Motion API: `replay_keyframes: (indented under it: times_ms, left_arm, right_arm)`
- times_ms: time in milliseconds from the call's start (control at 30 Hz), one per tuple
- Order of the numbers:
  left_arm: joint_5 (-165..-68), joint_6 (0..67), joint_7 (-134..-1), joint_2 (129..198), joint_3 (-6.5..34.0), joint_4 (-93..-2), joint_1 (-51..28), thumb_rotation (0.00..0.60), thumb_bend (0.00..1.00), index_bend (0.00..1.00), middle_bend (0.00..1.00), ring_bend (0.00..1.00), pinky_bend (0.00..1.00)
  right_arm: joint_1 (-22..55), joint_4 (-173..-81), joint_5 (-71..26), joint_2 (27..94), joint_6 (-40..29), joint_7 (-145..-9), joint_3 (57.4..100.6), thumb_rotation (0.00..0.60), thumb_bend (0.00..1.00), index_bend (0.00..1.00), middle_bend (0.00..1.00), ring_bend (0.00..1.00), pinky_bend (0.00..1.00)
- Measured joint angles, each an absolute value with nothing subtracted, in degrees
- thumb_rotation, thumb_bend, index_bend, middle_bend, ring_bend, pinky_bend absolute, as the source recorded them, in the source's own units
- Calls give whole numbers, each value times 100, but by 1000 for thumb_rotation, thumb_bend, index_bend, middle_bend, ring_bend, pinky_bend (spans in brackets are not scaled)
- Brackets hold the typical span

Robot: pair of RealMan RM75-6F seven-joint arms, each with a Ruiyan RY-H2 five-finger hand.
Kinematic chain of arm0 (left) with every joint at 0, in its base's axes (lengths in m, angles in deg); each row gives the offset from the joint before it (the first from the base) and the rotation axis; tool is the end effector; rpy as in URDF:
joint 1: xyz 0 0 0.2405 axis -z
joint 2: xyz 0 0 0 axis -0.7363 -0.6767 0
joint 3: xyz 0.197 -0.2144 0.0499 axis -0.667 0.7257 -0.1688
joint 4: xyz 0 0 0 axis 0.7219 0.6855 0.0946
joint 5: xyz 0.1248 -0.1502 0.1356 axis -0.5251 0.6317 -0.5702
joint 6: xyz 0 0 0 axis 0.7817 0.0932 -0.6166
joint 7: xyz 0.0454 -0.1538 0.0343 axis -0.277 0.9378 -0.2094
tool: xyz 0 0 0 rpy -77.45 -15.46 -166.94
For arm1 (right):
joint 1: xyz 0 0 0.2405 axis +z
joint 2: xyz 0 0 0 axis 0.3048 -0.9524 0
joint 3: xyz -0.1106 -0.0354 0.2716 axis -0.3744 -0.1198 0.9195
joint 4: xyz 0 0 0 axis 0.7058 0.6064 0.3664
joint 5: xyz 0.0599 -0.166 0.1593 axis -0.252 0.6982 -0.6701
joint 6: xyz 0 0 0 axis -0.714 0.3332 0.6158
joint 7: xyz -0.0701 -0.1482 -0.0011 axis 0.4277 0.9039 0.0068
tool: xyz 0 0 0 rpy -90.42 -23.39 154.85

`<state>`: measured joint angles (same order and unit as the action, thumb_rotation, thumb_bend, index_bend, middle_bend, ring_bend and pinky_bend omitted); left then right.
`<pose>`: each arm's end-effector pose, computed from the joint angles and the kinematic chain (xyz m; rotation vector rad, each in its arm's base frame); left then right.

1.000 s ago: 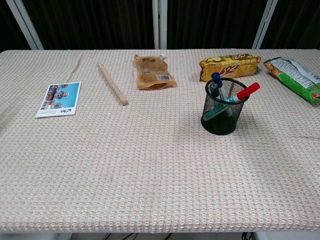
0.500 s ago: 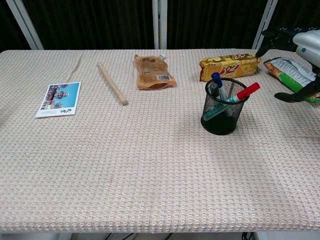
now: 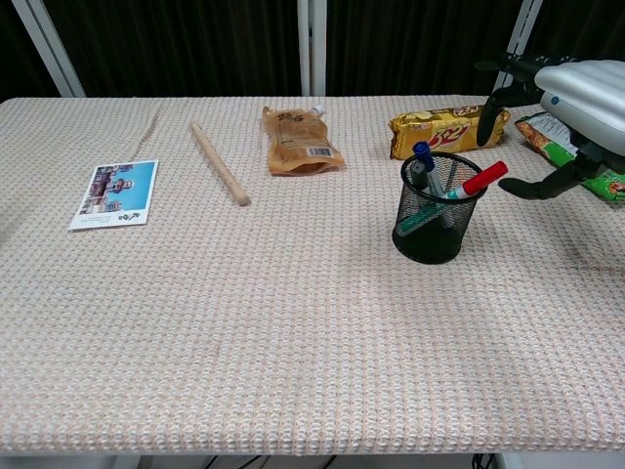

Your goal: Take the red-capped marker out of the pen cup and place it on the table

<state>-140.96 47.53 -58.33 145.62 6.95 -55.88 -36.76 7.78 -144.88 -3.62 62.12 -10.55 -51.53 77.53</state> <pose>-0.3882 0.2428 0.1489 -1.4877 -0.9203 -0.8612 -0.2108 -0.3171 -0.0030 1.7379 -0.7569 1.0172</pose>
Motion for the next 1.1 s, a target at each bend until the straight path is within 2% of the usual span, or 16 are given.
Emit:
replay_keyframes:
  times_ms: [200,700,900,1100]
  left_arm:
    - [-14093,4743,-5800,14569,692,-5560,-3679,600,122,37,0,0,0]
    - [-14080,4721,-5749,14575,684,-5517,-3691,600,123,37,0,0,0]
    - [-14082,4722,-5722,14580,686,-5503,-3695,600,123,36,0,0,0]
    - [-14061,4690,-5704,14580,684,-5493,-3693,600,123,37,0,0,0]
  right_arm:
    - [807,-14450,-385,6261,-1069,-5143,7722,600,287,476,5,0,0]
    - [849,-14369,-478,6324,-1095,-5113,7669,600,292,489,7,0,0]
    - [868,-14339,-440,6350,-1147,-5157,7666,600,295,542,17,0,0]
    - [862,-14293,-447,6383,-1216,-5221,7682,600,303,641,35,0,0]
